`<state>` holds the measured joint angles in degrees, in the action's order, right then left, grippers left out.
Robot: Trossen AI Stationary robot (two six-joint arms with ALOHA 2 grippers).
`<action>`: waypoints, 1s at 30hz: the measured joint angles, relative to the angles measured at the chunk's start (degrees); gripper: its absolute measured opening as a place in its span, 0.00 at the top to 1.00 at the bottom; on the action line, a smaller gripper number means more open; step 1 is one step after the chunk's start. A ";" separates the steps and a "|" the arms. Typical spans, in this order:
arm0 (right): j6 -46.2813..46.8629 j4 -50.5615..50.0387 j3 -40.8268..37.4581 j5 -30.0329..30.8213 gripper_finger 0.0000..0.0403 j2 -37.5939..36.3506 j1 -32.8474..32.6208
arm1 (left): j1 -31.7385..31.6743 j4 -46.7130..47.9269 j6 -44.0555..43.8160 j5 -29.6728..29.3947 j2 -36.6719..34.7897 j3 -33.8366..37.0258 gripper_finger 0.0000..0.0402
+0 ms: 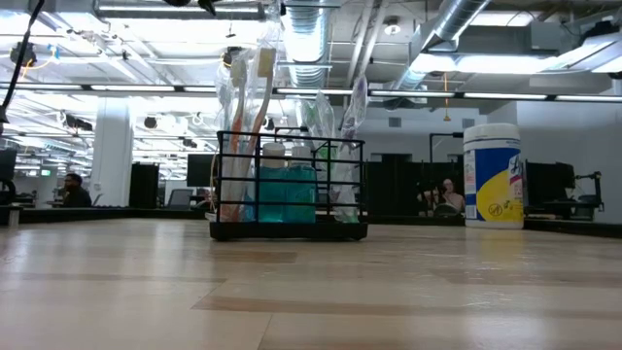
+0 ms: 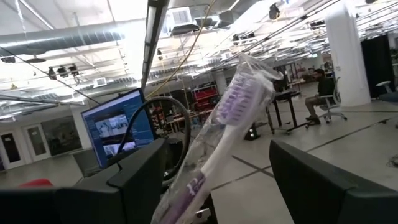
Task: Pick & Place toothbrushing station
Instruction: Put the purple toothbrush into the mesh organizer
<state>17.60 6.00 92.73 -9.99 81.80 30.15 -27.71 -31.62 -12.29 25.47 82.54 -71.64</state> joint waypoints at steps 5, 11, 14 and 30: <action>0.03 0.02 0.00 -0.52 0.32 0.00 0.00 | 0.40 -0.08 0.31 0.00 0.00 0.02 1.00; 0.03 0.02 0.00 -0.67 0.32 0.01 0.00 | 1.12 -0.26 0.09 0.46 0.00 0.02 1.00; 0.03 0.04 0.00 -0.68 0.32 0.02 0.00 | 1.82 -0.28 0.09 0.52 0.00 0.02 1.00; -0.17 0.24 -0.02 -3.62 0.72 0.02 0.00 | 1.97 -0.28 0.01 0.55 0.00 0.04 1.00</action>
<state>17.43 6.24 92.71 -13.61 81.82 30.15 -25.74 -31.89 -12.28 26.02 82.54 -71.59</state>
